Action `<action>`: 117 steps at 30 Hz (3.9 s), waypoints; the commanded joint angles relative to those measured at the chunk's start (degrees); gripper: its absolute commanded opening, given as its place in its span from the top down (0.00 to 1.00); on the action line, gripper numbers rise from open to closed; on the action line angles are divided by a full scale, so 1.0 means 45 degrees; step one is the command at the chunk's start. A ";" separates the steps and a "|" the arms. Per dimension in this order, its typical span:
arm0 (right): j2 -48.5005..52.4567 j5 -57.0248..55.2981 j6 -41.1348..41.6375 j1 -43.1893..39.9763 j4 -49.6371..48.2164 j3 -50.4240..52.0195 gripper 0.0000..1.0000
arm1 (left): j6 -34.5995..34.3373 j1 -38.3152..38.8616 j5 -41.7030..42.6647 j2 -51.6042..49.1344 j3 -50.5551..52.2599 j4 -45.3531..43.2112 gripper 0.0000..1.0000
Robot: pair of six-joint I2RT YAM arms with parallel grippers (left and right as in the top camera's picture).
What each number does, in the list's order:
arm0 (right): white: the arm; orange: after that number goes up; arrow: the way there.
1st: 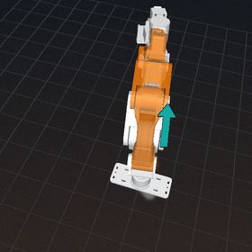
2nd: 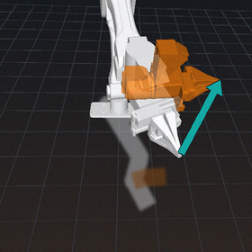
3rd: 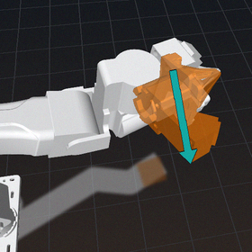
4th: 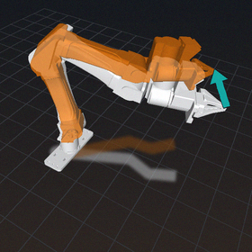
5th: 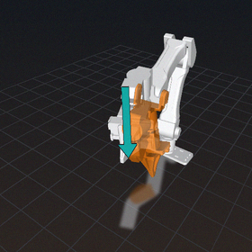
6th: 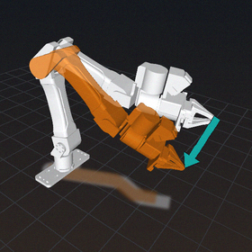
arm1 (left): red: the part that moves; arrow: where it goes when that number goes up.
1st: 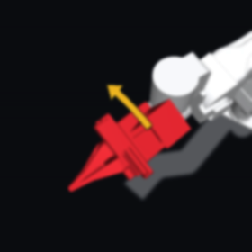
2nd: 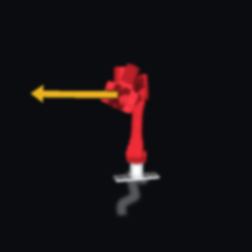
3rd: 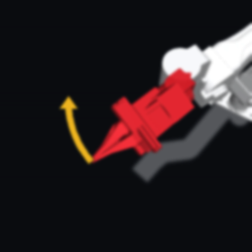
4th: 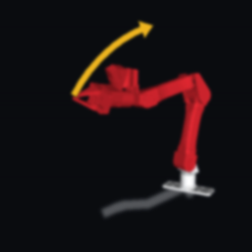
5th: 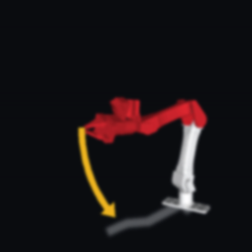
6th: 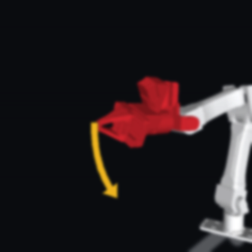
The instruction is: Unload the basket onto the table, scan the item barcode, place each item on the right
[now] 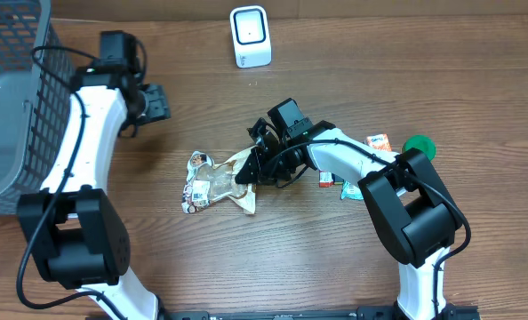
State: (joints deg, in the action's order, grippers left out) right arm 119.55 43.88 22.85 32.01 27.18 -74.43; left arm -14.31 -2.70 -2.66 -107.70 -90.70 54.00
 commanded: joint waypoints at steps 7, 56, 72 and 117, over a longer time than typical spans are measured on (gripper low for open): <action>0.0049 -0.0228 -0.0199 0.0015 0.0000 0.0044 0.96 | 0.0797 -0.0481 -0.0160 -0.0141 -0.0209 -0.0024 0.00; -0.4954 -0.3347 -0.5790 -0.1846 0.6649 -0.4571 0.97 | 0.0797 -0.0481 -0.0160 -0.0141 -0.0209 -0.0019 0.00; -0.3517 -0.8417 -0.7174 -0.1831 0.7966 -1.2070 0.97 | 0.0797 -0.0481 -0.0160 -0.0141 -0.0209 -0.0019 0.00; 0.4813 -1.8073 -1.0190 -0.0670 -0.3691 -1.2046 0.96 | 0.0797 -0.0481 -0.0160 -0.0141 -0.0209 -0.0019 0.00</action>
State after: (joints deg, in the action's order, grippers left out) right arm 139.33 -34.98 -22.85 29.23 11.14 -127.92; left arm -11.77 -4.97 -3.09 -107.72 -90.70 54.04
